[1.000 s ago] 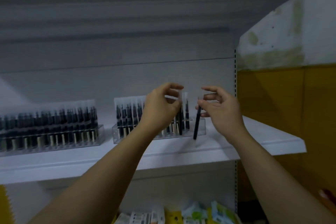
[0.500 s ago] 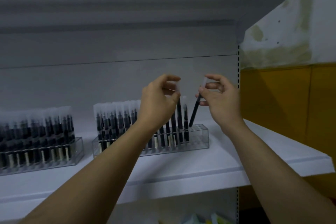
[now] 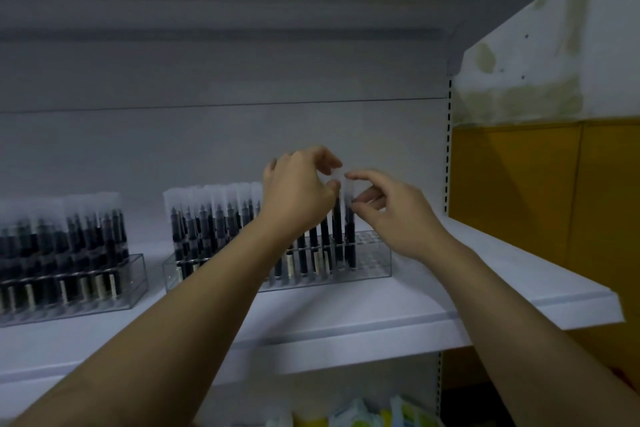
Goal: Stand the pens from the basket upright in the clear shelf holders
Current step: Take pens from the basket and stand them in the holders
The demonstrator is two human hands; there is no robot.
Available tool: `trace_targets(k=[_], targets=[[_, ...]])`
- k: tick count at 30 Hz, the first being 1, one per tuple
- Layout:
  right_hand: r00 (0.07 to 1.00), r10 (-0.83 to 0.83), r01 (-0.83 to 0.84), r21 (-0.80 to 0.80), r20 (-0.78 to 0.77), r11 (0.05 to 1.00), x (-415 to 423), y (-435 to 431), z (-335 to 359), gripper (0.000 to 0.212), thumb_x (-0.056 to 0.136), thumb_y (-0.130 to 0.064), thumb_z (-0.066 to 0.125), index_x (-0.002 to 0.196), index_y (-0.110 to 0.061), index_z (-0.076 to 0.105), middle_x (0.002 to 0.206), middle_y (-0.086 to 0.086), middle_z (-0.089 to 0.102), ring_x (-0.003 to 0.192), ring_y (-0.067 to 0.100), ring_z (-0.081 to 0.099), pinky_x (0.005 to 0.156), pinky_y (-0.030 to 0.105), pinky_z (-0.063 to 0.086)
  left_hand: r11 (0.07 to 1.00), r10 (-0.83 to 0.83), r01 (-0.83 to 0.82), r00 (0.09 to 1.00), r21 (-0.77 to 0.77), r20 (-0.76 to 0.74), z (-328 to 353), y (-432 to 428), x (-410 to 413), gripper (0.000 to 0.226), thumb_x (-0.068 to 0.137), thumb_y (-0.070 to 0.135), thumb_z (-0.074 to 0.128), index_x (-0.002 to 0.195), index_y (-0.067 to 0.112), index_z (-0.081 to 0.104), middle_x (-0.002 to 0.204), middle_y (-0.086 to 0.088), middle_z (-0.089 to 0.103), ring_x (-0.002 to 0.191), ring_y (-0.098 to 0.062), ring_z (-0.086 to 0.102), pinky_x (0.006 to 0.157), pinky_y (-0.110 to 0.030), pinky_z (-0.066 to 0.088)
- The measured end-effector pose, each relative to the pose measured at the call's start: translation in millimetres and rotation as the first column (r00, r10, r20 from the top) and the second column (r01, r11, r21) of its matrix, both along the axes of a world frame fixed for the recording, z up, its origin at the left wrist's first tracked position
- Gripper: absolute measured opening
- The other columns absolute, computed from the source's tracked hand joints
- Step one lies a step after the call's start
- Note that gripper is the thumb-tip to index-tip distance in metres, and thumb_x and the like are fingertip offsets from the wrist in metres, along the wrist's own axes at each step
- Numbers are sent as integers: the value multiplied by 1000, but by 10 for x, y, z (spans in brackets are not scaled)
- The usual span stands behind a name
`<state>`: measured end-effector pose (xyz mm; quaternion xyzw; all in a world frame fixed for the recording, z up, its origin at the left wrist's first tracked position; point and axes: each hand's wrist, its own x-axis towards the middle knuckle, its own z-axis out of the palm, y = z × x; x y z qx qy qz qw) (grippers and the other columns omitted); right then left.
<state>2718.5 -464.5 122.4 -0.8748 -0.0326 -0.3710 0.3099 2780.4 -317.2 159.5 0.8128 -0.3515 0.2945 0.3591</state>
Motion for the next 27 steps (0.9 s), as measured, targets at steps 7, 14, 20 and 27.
trace_targets(k=[7,14,20,27], targets=[[988,-9,-4,-83,-152,997,-135,3,-50,63,95,-22,57,143,-51,28,93,-11,62,83,9,62,78,25,49,999,26,-24,998,35,-63,89,-67,21,15,85,27,68,97,31,60,89,14,61,95,-14,61,99,-46,44],[983,-32,15,-97,-178,995,-179,42,-54,70,94,-23,58,147,-52,20,93,-8,64,85,12,62,82,30,51,985,-67,90,985,145,-159,112,14,-20,18,81,21,73,86,31,59,92,9,66,87,-10,63,86,-33,51],[976,-35,20,-71,-215,997,-200,60,-60,74,95,-24,58,148,-50,15,103,-5,62,90,12,61,84,29,51,965,35,-62,993,253,109,-26,75,-35,31,88,32,65,118,27,60,130,3,54,121,-19,47,113,-42,29],[989,-87,73,-121,-116,990,-312,254,-93,79,90,-29,64,151,-41,14,144,0,39,126,19,45,104,35,42,952,60,-111,982,287,180,-98,458,-245,52,90,37,62,138,28,45,142,3,46,131,-17,41,121,-42,10]])
